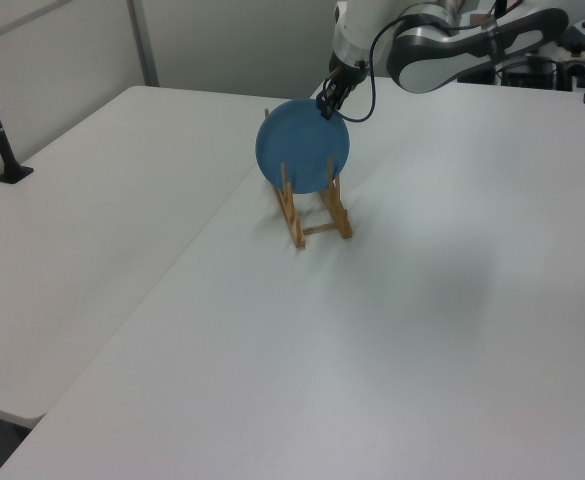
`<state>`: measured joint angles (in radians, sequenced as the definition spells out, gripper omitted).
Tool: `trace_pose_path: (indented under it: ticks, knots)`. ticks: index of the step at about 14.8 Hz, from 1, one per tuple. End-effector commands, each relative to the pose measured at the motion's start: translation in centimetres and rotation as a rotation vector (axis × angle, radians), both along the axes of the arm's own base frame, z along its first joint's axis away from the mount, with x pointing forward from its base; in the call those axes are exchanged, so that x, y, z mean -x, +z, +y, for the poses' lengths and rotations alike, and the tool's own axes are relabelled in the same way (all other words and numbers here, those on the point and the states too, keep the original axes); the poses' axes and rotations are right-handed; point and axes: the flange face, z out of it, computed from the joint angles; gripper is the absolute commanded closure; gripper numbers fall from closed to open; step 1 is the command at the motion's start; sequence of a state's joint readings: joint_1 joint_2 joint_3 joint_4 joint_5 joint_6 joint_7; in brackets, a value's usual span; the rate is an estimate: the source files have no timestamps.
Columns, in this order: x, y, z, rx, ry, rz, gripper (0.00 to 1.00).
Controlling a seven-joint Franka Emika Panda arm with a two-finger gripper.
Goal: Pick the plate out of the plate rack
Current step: 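Lower the gripper onto the plate rim and close on it, then lift the blue plate up and out of the wooden rack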
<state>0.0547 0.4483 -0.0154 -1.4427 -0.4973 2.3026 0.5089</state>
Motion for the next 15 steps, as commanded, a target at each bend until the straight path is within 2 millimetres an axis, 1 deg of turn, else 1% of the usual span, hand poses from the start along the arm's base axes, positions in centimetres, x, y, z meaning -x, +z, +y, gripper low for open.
trace_pose_path:
  ticks: [1,2,4,6,8,9,12,13,15]
  knots:
    - [-0.4,0.3,-0.5,0.022,-0.001,-0.027,0.81]
    - [-0.4,0.3,-0.9,0.026,-0.003,-0.026,0.85]
    - [-0.4,0.8,-1.0,0.026,-0.003,-0.032,0.88]
    - [-0.2,1.5,-1.1,0.044,0.015,-0.033,0.96]
    - [0.1,2.5,-1.7,0.060,0.029,-0.036,0.98]
    - [0.3,3.5,-2.4,0.071,0.025,-0.045,0.99]
    - [1.3,7.1,-3.1,0.099,0.044,-0.076,1.00]
    - [1.7,8.2,-3.6,0.100,0.040,-0.085,1.00]
    - [2.4,9.8,-3.9,0.085,0.028,-0.107,1.00]
